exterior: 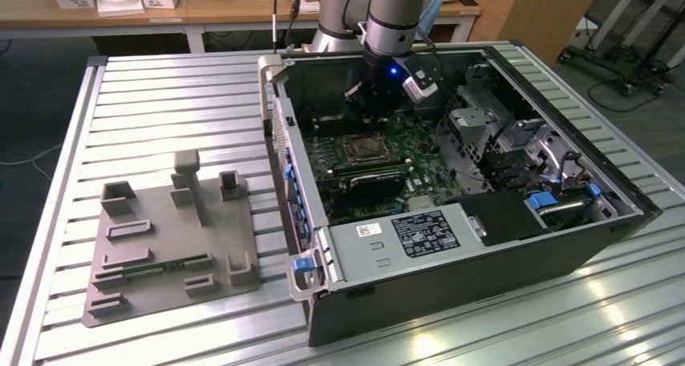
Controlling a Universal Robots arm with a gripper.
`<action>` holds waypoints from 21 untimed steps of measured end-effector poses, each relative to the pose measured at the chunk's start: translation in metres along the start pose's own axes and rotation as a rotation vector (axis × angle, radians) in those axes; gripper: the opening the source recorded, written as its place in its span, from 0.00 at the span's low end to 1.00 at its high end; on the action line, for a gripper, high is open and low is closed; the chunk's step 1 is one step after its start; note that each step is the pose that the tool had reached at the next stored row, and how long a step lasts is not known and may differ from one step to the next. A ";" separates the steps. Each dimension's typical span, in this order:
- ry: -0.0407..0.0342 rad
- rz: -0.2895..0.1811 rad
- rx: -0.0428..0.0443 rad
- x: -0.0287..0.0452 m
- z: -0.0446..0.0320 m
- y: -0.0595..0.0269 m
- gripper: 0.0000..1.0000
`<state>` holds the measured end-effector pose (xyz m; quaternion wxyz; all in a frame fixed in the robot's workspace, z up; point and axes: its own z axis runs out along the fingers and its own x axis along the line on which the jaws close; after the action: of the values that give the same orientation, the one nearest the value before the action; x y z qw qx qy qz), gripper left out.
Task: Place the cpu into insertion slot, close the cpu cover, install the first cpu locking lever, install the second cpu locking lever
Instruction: 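Install the second cpu locking lever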
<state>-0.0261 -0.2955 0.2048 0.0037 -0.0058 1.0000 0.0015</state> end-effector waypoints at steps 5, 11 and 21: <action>-0.0001 0.000 0.0030 -0.0001 0.0000 -0.0016 0.10; 0.0000 0.000 0.0119 0.0000 -0.0013 -0.0063 0.10; 0.0014 0.000 0.0144 -0.0091 -0.0009 -0.0086 0.10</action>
<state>-0.0168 -0.3040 0.2057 0.0031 -0.0057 1.0000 -0.0057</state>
